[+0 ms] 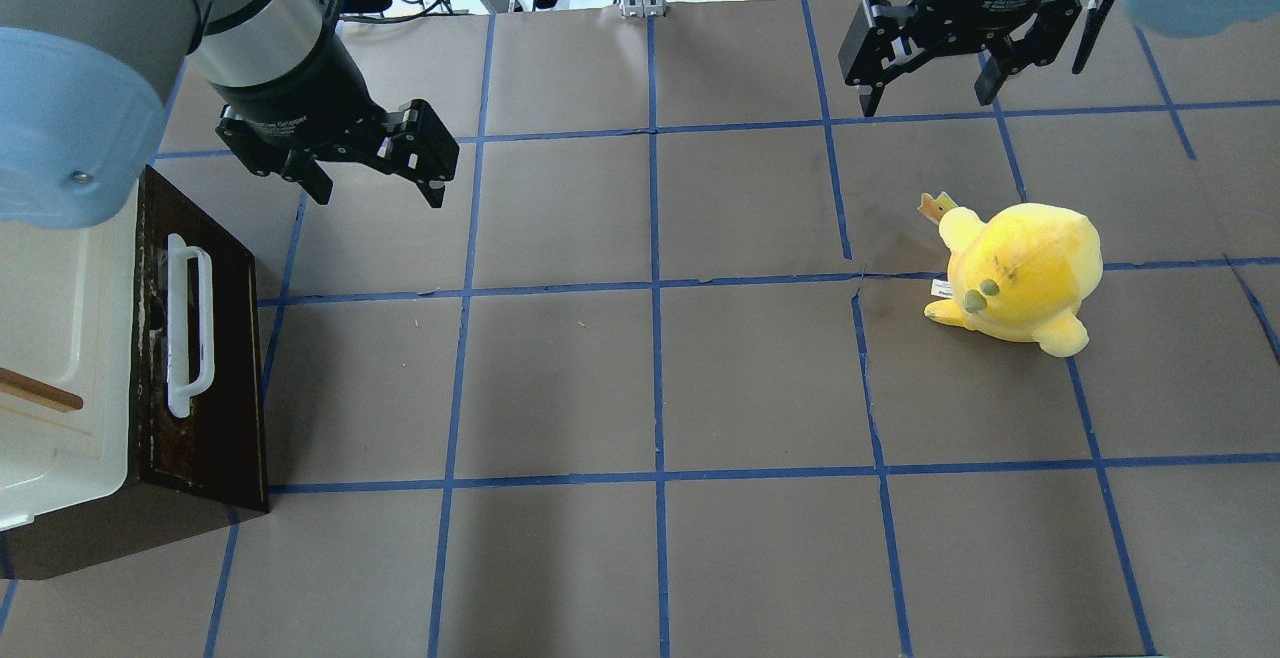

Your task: Pull drawer sideways

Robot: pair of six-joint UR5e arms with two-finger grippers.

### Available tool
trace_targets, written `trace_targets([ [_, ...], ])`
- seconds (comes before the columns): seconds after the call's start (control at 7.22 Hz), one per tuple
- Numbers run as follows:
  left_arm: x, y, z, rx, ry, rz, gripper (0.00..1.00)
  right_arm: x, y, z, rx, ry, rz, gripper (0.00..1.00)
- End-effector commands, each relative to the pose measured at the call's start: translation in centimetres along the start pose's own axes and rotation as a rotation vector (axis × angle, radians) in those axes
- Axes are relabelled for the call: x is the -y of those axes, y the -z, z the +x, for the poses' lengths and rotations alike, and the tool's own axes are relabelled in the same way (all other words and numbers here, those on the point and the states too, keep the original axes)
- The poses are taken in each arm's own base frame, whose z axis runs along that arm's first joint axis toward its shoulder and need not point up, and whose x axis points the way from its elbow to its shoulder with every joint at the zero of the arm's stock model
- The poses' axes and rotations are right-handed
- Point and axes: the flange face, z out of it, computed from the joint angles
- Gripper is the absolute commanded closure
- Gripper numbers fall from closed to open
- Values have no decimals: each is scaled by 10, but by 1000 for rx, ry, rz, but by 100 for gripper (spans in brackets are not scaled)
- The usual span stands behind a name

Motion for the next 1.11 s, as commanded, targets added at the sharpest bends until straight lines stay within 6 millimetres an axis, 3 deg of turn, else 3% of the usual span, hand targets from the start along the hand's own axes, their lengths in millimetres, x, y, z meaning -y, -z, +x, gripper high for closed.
trace_targets([
  [0.0, 1, -1, 0, 7, 5, -2, 0, 0, 0, 0, -1, 0, 0, 0],
  [0.97, 6, -8, 0, 10, 13, -14, 0, 0, 0, 0, 0, 0, 0, 0],
])
